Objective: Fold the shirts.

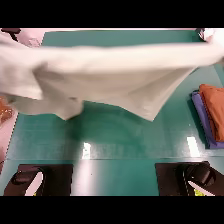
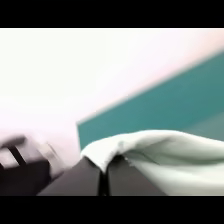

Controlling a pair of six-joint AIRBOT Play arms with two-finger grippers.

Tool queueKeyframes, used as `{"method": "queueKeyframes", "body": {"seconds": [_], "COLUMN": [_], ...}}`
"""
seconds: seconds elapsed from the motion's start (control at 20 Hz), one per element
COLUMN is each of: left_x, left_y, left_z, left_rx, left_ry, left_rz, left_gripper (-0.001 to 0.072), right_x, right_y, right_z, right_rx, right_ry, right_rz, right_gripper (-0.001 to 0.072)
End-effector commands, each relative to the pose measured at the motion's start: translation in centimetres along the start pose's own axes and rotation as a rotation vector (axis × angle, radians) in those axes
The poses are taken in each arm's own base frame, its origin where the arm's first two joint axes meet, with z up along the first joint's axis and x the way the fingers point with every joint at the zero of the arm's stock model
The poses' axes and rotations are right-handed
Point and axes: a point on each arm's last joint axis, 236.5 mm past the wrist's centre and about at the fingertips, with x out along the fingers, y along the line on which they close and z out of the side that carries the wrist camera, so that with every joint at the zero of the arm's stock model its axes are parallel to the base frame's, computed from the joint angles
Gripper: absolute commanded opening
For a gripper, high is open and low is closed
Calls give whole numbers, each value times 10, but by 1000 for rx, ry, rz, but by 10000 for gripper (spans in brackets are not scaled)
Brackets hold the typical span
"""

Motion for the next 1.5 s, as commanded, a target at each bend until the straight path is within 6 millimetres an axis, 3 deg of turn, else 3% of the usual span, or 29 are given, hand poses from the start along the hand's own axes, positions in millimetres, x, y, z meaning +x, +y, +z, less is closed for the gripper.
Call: {"method": "queueKeyframes", "body": {"seconds": [0.0,0.1,0.25,0.35,0.45,0.5,0.65,0.9,0.95,1.05,1.15,1.3,1.45], "left_x": [-73,-96,-118,-117,-105,-92,-34,67,88,124,151,186,220], "left_y": [23,17,-4,-13,-22,-28,-54,-93,-99,-108,-125,-153,-152], "left_z": [58,86,117,118,105,90,11,-127,-151,-193,-225,-263,-291], "left_rx": [-9,-43,-87,-104,-109,-114,-171,-362,-421,-503,-478,-426,-450], "left_ry": [-144,-231,-346,-350,-287,-228,36,280,292,307,348,405,404], "left_rz": [113,89,-9,-54,-96,-122,-229,-298,-290,-267,-299,-341,-273], "left_gripper": [23,24,24,25,24,24,24,24,24,24,24,24,24], "right_x": [-58,-80,-91,-82,-62,-48,2,84,101,127,150,177,195], "right_y": [-29,-36,-30,-24,-18,-17,-18,-28,-31,-45,-53,-66,-96], "right_z": [63,82,96,93,74,61,9,-100,-132,-196,-243,-266,-290], "right_rx": [58,82,113,117,101,80,-15,-260,-260,-164,6,278,497], "right_ry": [-208,-277,-317,-294,-195,-130,111,550,627,753,787,705,651], "right_rz": [-34,-35,12,31,35,20,-45,-177,-194,-215,-174,-92,-97], "right_gripper": [17,17,18,18,18,18,18,18,18,17,17,16,17]}}
